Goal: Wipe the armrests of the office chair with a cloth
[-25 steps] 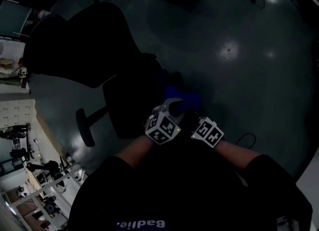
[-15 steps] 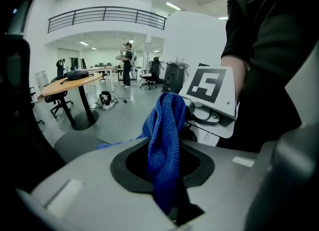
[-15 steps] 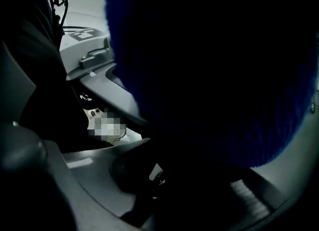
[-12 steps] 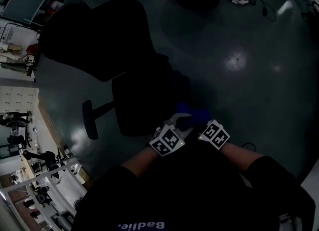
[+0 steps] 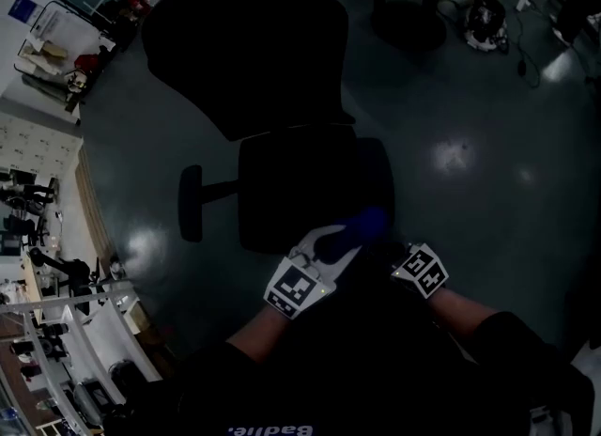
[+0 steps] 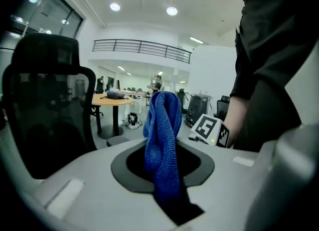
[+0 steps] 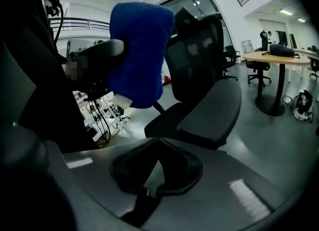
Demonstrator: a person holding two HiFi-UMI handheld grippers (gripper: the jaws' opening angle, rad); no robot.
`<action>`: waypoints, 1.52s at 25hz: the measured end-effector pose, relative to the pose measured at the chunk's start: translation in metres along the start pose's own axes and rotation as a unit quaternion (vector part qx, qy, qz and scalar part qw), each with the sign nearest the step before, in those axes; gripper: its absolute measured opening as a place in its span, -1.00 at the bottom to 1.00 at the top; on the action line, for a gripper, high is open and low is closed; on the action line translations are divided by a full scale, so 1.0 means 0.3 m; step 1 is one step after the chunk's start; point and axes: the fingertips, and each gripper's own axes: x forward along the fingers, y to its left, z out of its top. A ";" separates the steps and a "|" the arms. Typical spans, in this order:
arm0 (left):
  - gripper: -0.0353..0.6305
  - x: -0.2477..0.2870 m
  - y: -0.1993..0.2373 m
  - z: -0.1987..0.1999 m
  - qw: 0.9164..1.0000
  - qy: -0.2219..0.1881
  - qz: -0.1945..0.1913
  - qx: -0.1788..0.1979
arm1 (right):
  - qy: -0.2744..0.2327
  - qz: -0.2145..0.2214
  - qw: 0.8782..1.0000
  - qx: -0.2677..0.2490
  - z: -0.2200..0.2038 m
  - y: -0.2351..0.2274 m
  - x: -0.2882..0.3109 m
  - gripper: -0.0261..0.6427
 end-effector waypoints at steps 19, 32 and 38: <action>-0.59 -1.114 -0.175 -0.162 0.950 -0.204 0.192 -0.137 | -0.010 -0.013 0.996 -0.089 0.002 0.722 0.089 -0.91; -0.58 -1.127 -0.250 -0.037 0.931 -0.221 0.269 -0.113 | -0.042 0.026 0.990 -0.133 0.082 0.667 0.006 -0.91; -0.59 -0.954 -0.297 0.018 0.920 -0.221 0.298 -0.128 | -0.085 0.056 0.984 -0.147 0.109 0.608 -0.173 -0.91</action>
